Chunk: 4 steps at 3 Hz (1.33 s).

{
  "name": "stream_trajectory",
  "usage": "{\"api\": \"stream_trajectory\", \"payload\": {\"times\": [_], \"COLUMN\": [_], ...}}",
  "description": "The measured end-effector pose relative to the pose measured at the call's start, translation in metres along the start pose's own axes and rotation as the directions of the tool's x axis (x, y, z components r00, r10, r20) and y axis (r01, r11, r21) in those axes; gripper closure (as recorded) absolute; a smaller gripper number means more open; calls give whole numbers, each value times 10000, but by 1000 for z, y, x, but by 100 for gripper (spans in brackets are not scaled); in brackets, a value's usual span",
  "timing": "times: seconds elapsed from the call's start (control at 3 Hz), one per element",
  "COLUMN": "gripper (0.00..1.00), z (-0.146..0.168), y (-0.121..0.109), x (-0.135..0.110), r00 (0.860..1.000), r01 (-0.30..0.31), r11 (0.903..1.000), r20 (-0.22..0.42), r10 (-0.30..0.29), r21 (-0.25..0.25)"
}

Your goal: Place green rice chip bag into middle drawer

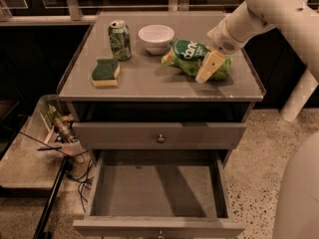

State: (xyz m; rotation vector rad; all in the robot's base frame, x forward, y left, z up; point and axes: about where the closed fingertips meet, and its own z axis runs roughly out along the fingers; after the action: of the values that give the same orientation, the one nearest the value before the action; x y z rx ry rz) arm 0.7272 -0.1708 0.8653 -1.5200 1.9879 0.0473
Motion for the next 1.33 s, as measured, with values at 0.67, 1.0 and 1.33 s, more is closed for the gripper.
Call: {"api": "stream_trajectory", "payload": {"times": [0.67, 1.0, 1.33], "gripper": [41, 66, 87], "z": [1, 1, 1], "y": [0, 0, 0], "x": [0, 0, 0], "r00": [10000, 10000, 10000], "r01": [-38, -38, -38], "r11": [10000, 10000, 10000], "r20": [-6, -7, -7], "r10": [38, 38, 38], "r21": [-13, -14, -14]}}
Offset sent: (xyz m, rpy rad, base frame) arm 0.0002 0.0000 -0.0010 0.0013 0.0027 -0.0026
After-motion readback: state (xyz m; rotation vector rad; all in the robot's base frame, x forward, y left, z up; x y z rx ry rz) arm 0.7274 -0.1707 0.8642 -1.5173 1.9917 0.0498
